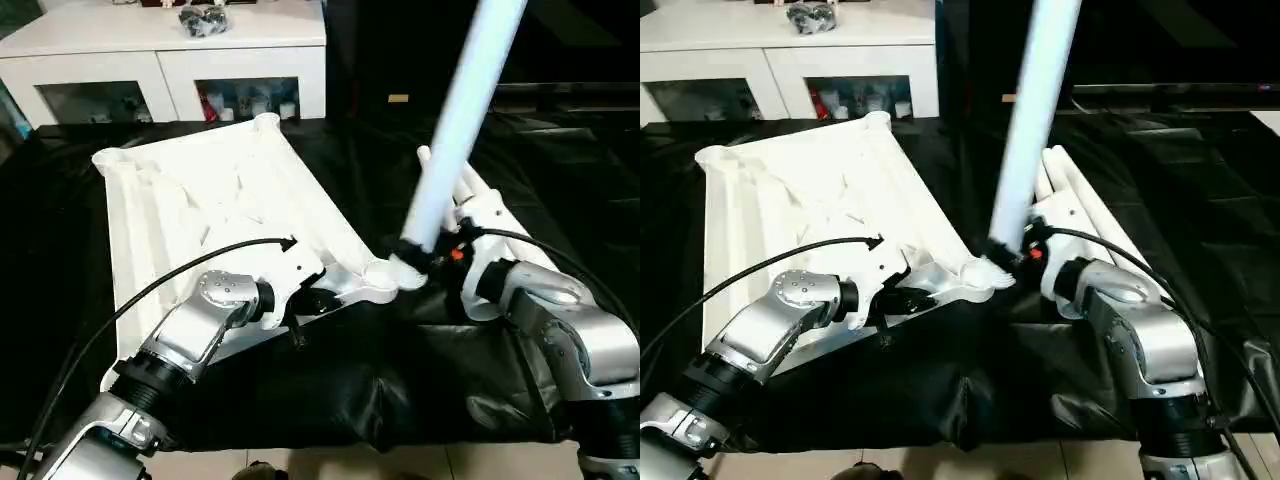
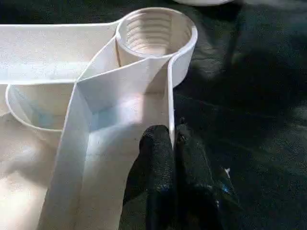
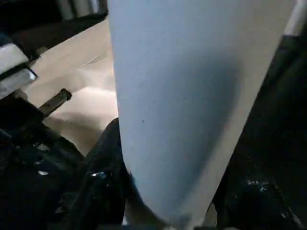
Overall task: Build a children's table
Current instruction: Insert table leg to table base
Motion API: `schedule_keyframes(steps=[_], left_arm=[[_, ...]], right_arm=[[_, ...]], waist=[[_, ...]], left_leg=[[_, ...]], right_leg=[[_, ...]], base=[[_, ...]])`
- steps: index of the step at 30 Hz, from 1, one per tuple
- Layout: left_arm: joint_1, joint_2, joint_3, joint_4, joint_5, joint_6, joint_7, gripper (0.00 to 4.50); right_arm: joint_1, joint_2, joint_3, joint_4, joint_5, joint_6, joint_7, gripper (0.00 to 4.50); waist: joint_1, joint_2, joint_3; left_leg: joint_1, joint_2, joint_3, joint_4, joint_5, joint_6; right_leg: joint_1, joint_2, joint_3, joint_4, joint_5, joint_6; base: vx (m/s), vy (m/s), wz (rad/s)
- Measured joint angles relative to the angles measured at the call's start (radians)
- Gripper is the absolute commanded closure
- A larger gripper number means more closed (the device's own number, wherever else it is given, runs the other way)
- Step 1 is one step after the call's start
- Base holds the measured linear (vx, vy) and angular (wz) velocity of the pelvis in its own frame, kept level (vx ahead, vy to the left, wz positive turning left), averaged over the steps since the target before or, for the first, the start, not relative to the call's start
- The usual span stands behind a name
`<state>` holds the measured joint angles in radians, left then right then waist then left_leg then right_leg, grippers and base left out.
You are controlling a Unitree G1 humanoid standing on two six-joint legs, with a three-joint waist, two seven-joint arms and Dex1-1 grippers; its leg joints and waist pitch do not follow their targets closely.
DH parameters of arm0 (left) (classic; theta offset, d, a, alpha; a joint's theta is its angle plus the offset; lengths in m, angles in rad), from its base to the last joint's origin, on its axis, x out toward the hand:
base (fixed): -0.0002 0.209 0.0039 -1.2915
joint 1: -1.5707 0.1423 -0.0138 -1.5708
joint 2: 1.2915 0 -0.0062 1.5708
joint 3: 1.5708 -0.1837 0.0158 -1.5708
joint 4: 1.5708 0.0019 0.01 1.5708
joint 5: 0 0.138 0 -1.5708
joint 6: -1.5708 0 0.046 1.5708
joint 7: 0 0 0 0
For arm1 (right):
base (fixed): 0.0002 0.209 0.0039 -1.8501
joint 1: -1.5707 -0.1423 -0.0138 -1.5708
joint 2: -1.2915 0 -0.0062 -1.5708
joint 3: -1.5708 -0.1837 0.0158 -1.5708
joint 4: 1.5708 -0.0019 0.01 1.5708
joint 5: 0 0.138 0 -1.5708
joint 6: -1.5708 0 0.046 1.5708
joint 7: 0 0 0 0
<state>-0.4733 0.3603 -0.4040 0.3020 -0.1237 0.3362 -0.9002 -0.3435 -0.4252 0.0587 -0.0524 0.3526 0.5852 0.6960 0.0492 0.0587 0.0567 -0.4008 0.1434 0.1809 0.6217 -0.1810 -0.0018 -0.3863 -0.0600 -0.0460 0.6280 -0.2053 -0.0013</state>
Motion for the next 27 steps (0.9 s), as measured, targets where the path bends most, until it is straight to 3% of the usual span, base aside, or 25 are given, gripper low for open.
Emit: schedule_keyframes(steps=[4,27], left_arm=[[0.006,0.005,-0.008,-0.013,0.0,-0.008,-0.037,4.5],[0.023,0.01,0.001,-0.019,0.011,-0.034,-0.074,4.5]], right_arm=[[-0.003,-0.021,0.022,0.002,0.001,0.002,0.053,2.59],[-0.014,0.032,0.047,0.108,0.0,-0.016,0.077,2.59]], waist=[[0.016,-0.001,0.0],[0.016,0.0,0.0]], left_leg=[[-0.001,0.0,0.001,0.0,0.0,0.0],[0.0,0.0,0.002,-0.001,0.0,0.0]], right_leg=[[0.0,0.0,0.0,-0.002,0.0,0.0],[0.0,-0.001,0.0,-0.002,0.0,0.0]], base=[[0.0,0.0,0.0],[0.0,0.0,0.0]])
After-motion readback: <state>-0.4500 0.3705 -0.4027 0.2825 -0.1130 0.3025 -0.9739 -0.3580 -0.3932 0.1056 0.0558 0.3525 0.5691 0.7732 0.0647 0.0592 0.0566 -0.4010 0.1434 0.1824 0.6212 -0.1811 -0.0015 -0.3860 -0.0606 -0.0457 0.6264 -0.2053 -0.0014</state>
